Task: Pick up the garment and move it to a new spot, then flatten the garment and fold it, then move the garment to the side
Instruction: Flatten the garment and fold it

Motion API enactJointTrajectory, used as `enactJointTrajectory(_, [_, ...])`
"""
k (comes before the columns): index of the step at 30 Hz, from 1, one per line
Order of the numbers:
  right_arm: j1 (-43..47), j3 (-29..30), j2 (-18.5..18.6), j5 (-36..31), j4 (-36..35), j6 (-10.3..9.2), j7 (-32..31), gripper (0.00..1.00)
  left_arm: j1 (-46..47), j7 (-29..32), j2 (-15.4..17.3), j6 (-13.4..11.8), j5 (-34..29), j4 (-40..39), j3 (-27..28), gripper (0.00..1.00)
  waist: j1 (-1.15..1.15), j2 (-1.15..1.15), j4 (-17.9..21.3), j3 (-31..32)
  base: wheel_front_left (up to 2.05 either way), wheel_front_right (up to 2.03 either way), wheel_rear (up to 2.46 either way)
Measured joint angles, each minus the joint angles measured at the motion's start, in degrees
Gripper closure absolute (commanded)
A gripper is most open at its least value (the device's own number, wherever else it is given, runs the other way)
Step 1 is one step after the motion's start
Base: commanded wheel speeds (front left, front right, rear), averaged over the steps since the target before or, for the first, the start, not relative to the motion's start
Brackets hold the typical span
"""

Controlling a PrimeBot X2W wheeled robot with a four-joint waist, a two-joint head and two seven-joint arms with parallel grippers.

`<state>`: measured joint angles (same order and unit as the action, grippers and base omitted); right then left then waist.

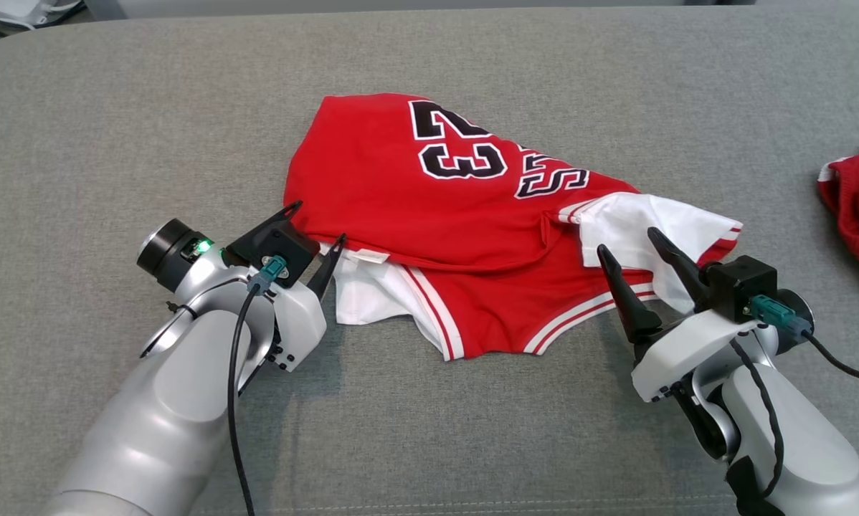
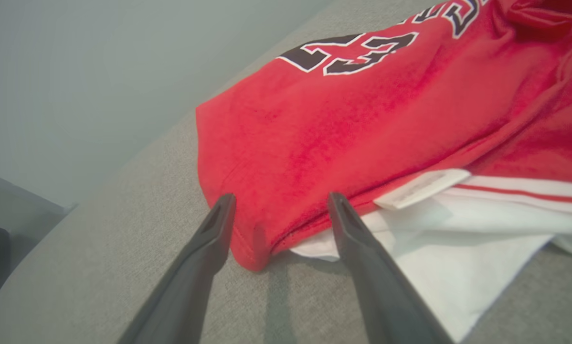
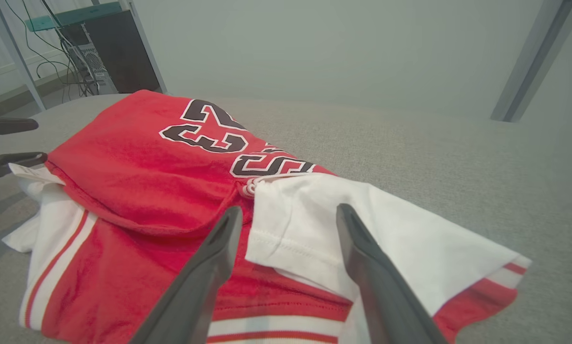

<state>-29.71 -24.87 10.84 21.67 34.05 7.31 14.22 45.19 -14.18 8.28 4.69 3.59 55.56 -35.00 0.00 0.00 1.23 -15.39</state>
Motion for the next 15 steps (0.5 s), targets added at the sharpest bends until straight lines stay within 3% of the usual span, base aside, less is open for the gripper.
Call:
enactJointTrajectory(3, [0.01,0.13,-0.02,0.0,0.08,0.0,0.01,0.0,0.19,-0.05,0.03,-0.3,-0.15,0.54,-0.66,0.0,0.0,0.0,0.66,-0.23,0.0,0.0,0.0])
enactJointTrajectory(4, [0.0,0.1,-0.09,0.0,0.08,0.0,0.01,0.0,0.23,-0.05,0.15,-0.31,-0.4,0.76,-1.11,0.05,0.0,0.0,0.91,-0.33,0.0,0.0,0.0])
enactJointTrajectory(7, [-0.02,0.02,-0.23,0.01,0.12,0.0,0.0,0.0,0.87,-0.05,0.16,-0.33,-0.7,2.58,-1.31,0.44,0.0,0.0,1.67,-0.71,0.0,0.0,0.0])
enactJointTrajectory(8, [-0.03,0.01,-0.29,0.03,0.13,0.0,0.01,0.0,1.16,-0.07,0.18,-0.57,-0.51,3.08,-1.14,0.45,0.0,0.0,1.93,-0.83,0.0,0.0,0.0])
enactJointTrajectory(9, [-0.08,0.0,-0.35,0.1,0.13,0.0,0.01,0.0,1.41,-0.07,0.13,-0.77,-0.31,3.64,-1.03,0.38,0.0,0.0,2.17,-0.96,0.0,0.0,0.0])
enactJointTrajectory(10, [-0.11,0.02,-0.42,0.1,0.13,0.0,0.01,0.0,1.64,-0.07,0.02,-0.8,-0.08,4.15,-0.93,0.15,0.0,0.0,2.38,-1.09,0.0,0.0,0.0])
enactJointTrajectory(11, [-0.12,0.01,-0.43,0.1,0.13,0.0,0.01,0.0,1.91,-0.07,-0.14,-0.8,0.15,4.6,-0.78,0.09,0.0,0.0,2.57,-1.21,0.0,0.0,0.0])
enactJointTrajectory(15, [-0.2,0.02,-0.59,0.45,0.14,0.0,0.0,0.0,2.8,0.04,-0.54,-0.79,1.27,7.37,-0.12,0.13,0.0,0.0,3.36,-1.68,0.0,0.0,0.0])
